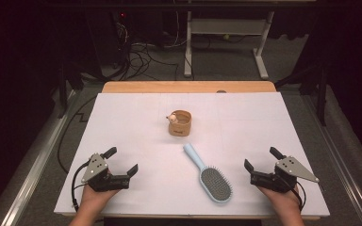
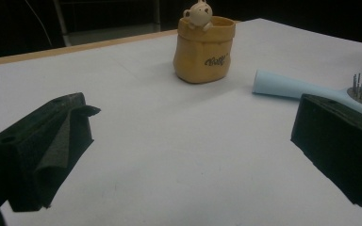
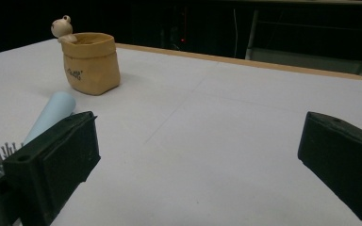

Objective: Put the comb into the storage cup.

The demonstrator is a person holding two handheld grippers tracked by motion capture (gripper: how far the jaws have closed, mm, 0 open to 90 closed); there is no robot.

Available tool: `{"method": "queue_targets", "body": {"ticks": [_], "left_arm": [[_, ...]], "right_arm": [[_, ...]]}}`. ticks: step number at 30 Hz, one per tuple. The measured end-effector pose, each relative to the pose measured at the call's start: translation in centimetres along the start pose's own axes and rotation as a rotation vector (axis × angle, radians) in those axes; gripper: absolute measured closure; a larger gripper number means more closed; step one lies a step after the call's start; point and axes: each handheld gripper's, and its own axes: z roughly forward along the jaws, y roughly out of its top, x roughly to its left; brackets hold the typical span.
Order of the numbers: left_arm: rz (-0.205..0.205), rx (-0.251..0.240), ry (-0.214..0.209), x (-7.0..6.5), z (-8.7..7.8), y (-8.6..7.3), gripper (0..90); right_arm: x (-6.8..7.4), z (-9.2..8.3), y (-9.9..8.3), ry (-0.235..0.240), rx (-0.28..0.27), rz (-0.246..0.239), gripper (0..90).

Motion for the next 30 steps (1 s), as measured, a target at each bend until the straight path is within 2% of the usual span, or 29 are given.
{"method": "queue_targets", "body": {"ticks": [2,10,18,24,30], "left_arm": [[-0.002,-0.004,-0.011,-0.05,0.09,0.04,0.3],[-0.014,-0.014,-0.006,0.09,0.09,0.20,0.3],[-0.013,0.000,-0.002,0.10,0.10,-0.01,0.1],[-0.029,-0.010,-0.008,0.07,0.02,0.12,0.1],[-0.015,-0.039,-0.020,0.08,-0.15,0.36,0.1]], "right_arm": [[0.04,-0.02,0.01,-0.006,-0.005,-0.003,0.0],[0.12,0.01,0.05,-0.008,-0.008,-0.010,0.0],[0.34,-0.04,0.22,-0.009,-0.023,-0.019,0.0],[0.41,0.00,0.34,-0.010,-0.012,-0.029,0.0],[0.50,0.01,0.47,-0.009,-0.008,-0.036,0.0]]}}
